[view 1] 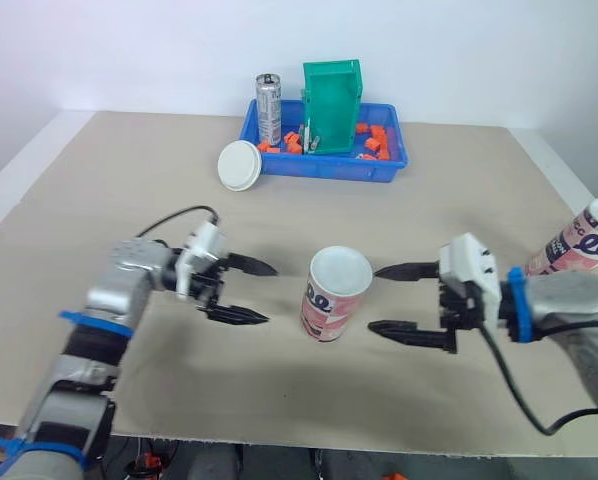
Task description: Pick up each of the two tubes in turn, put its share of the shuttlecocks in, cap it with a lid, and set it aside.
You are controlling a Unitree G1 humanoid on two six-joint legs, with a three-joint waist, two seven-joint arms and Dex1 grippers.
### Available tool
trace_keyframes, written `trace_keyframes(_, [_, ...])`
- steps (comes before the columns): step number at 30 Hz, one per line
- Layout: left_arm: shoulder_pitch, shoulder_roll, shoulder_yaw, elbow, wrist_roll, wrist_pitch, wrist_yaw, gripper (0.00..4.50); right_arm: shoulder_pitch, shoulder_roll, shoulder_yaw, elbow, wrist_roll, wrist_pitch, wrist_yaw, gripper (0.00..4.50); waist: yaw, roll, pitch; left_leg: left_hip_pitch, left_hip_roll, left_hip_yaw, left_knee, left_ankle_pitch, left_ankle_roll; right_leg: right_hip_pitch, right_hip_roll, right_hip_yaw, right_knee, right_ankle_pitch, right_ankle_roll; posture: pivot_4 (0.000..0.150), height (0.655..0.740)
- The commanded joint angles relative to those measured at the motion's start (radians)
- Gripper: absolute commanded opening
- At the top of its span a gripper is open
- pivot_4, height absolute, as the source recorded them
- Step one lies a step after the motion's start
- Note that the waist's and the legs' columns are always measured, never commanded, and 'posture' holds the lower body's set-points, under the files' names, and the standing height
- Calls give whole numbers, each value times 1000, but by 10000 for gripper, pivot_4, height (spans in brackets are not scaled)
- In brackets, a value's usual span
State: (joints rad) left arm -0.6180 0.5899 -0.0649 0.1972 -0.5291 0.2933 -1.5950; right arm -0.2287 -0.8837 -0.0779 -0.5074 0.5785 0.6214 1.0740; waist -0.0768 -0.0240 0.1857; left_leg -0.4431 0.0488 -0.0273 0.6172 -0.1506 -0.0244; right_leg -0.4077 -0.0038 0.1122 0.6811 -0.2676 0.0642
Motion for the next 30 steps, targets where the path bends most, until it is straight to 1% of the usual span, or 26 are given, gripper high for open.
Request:
trace_keyframes(1, [27,35,68,-155,-112,103,23,44347,-31,33,30,-12,-37,-45,-47,45000,2,0,0,0,0,0,0,0,0,1,0,-1,0,0,0,1500,7362])
trace_keyframes(5, [111,80,143,-278,-190,187,84,44347,-49,96,90,20,-53,-66,-68,45000,6,-2,0,0,-1,0,1,0,0,2,-2,-1,-1,-2,-3,1500,7362])
trace_keyframes(9, [200,121,208,-374,-241,235,148,44347,-67,145,132,42,-60,-83,-65,45000,5,-2,1,0,0,0,1,0,0,1,-2,-1,0,-2,-4,1500,7362])
trace_keyframes(13, [239,135,235,-407,-261,249,194,44347,-94,181,169,78,-82,-104,-61,45000,7,-2,1,0,0,0,1,0,0,2,-2,-2,0,-2,-5,1500,7362])
trace_keyframes(17, [261,133,231,-439,-276,254,222,44347,-133,234,206,161,-126,-151,-66,45000,6,-3,1,1,0,0,1,0,0,1,-2,-2,0,-2,-5,1500,7362])
trace_keyframes(23, [263,131,221,-440,-278,250,229,44347,-132,255,209,196,-140,-181,-55,45000,7,-3,1,1,0,0,1,0,0,1,-2,-2,0,-2,-5,1500,7362])
trace_keyframes(24, [261,130,218,-438,-277,249,229,45000,-131,257,208,198,-140,-182,-56,39409,7,-3,1,0,0,0,1,0,0,1,-2,-2,0,-2,-5,1500,7362])
trace_keyframes(25, [252,124,209,-432,-272,243,227,45000,-128,257,196,194,-132,-176,-64,36636,7,-3,1,1,0,0,0,0,0,1,-2,-2,0,-2,-5,1500,7362])
trace_keyframes(26, [242,118,199,-425,-265,236,227,45000,-126,256,187,189,-126,-170,-69,32699,8,-3,1,1,0,0,0,0,0,1,-1,-2,0,-2,-5,1500,7362])
trace_keyframes(30, [180,69,158,-384,-245,220,247,45000,-120,240,135,158,-82,-140,-83,32699,14,-3,1,0,-1,0,1,0,0,2,-2,-2,0,-2,-5,1500,7362])
